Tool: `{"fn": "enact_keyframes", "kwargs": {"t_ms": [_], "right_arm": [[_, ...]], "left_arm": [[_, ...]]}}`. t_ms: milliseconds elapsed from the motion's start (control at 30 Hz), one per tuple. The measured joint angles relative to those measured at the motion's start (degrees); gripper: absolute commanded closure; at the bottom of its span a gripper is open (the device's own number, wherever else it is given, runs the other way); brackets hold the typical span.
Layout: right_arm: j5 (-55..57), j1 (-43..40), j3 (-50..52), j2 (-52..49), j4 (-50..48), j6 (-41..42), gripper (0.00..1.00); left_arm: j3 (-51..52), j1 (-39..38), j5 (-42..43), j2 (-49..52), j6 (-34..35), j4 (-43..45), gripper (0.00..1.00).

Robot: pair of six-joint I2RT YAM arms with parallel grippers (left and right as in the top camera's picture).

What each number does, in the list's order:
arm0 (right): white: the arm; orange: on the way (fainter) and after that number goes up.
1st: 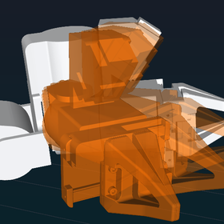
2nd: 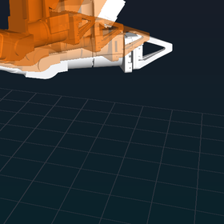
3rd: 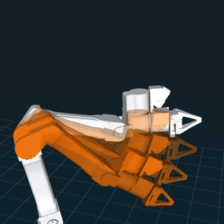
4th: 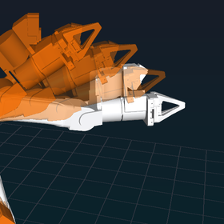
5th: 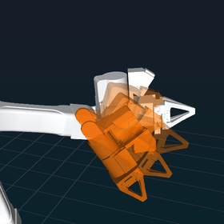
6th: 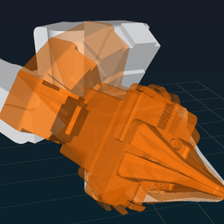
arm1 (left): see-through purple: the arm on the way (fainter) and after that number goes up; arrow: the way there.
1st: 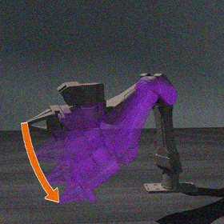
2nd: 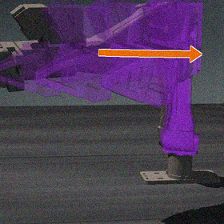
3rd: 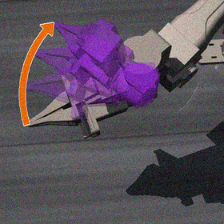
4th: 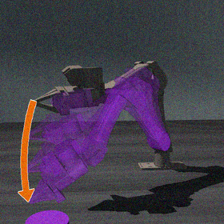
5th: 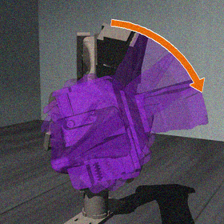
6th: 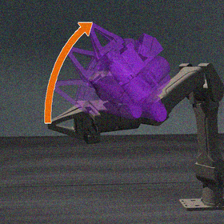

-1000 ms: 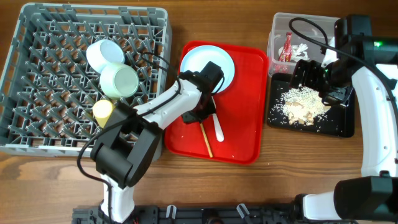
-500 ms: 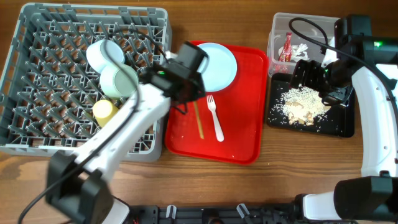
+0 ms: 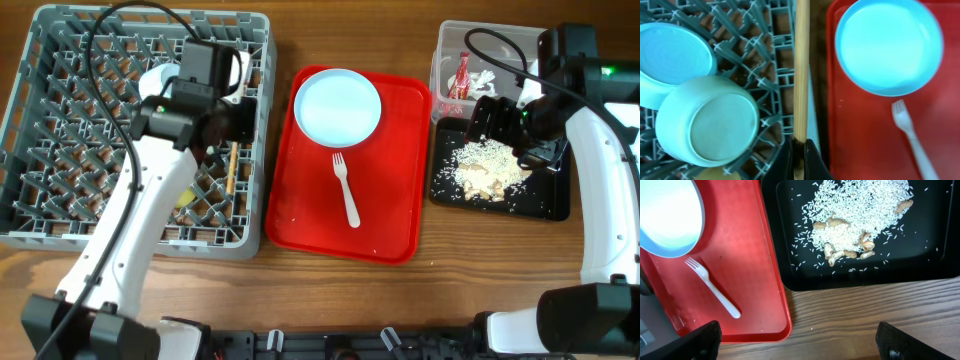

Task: Sort waste into correct bins and load items into the dishwasher rack
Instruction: 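Grasp the chopstick and carry it into the dish rack with left gripper, then reach the left gripper to the white fork on the red tray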

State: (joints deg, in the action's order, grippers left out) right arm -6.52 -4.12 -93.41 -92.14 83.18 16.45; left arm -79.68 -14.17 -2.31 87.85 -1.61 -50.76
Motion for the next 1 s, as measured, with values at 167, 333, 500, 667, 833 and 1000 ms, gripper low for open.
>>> {"fn": "enact_keyframes", "kwargs": {"t_ms": [167,333,500,667,833,1000], "right_arm": [[0.0,0.0,0.0,0.0,0.1,0.0,0.00],[0.0,0.0,0.0,0.0,0.2,0.0,0.00],[0.0,0.0,0.0,0.0,0.2,0.0,0.00],[0.0,0.0,0.0,0.0,0.2,0.0,0.00],[0.0,0.0,0.0,0.0,0.2,0.0,0.00],[0.0,0.0,0.0,0.0,0.1,0.0,0.00]], "left_arm": [[0.0,1.6,0.0,4.6,-2.3,0.0,0.71],[0.0,1.8,0.0,7.3,-2.8,0.0,0.53],[0.0,1.8,0.0,7.4,-2.3,0.3,0.54],[0.0,1.8,3.2,7.4,2.0,0.7,0.53],[0.0,-0.6,15.5,7.3,8.3,0.7,0.42],[0.0,-7.0,19.0,7.9,15.1,1.3,0.41]]}}
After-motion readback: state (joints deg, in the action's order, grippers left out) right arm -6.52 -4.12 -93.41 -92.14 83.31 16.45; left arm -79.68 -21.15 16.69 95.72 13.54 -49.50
